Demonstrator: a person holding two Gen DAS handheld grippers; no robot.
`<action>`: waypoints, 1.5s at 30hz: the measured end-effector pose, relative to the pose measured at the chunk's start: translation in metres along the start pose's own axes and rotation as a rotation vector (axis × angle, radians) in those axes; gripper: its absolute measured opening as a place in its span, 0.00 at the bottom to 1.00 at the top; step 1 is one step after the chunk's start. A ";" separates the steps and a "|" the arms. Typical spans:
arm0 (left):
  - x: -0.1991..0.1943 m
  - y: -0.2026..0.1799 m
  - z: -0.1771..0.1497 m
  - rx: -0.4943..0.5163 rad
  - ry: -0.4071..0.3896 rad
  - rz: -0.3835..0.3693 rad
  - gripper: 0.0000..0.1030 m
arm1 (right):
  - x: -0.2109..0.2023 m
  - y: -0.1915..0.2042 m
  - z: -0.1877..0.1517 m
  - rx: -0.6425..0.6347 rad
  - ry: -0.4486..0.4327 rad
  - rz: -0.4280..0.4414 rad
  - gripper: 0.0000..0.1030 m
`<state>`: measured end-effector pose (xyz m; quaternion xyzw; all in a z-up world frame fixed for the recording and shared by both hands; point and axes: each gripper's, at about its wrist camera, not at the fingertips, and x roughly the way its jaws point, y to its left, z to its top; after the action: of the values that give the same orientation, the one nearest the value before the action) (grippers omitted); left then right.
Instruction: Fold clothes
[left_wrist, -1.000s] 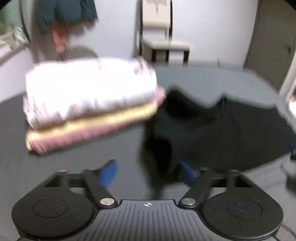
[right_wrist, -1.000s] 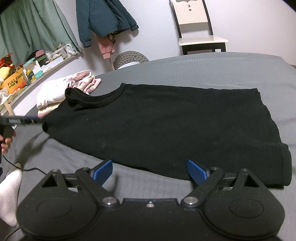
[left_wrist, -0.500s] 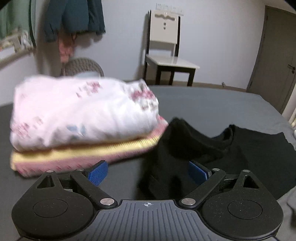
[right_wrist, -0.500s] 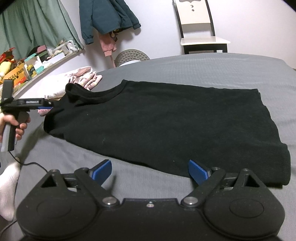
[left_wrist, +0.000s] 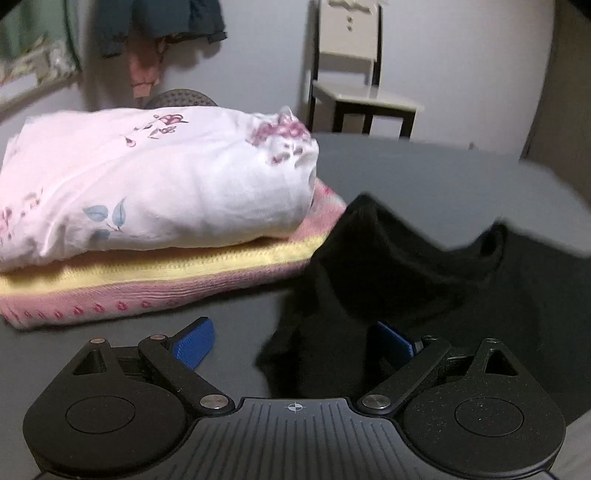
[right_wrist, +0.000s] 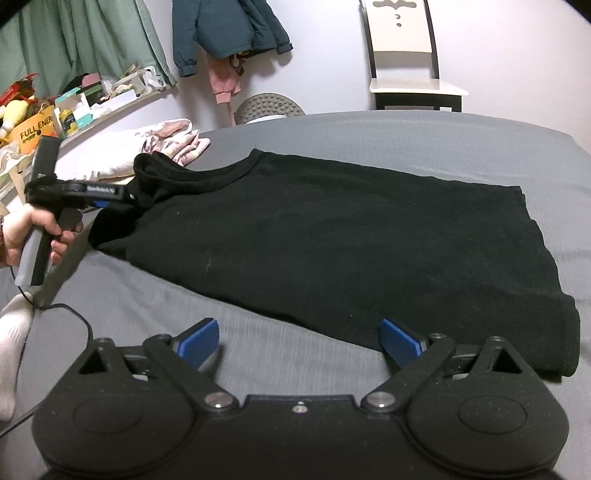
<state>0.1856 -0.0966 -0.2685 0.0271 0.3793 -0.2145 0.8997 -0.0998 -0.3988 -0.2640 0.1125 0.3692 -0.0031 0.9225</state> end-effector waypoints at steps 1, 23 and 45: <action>-0.001 -0.003 -0.001 0.009 0.005 -0.019 0.89 | 0.000 0.000 0.000 0.002 0.000 0.001 0.93; -0.014 -0.014 0.011 0.055 -0.046 -0.064 0.15 | 0.000 0.001 -0.001 -0.020 0.004 0.013 0.94; -0.046 -0.014 0.042 -0.392 0.036 -0.067 0.15 | 0.021 0.038 0.070 -0.003 -0.086 0.332 0.35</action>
<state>0.1796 -0.1012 -0.2055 -0.1573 0.4305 -0.1659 0.8731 -0.0331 -0.3751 -0.2215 0.1702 0.3059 0.1453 0.9254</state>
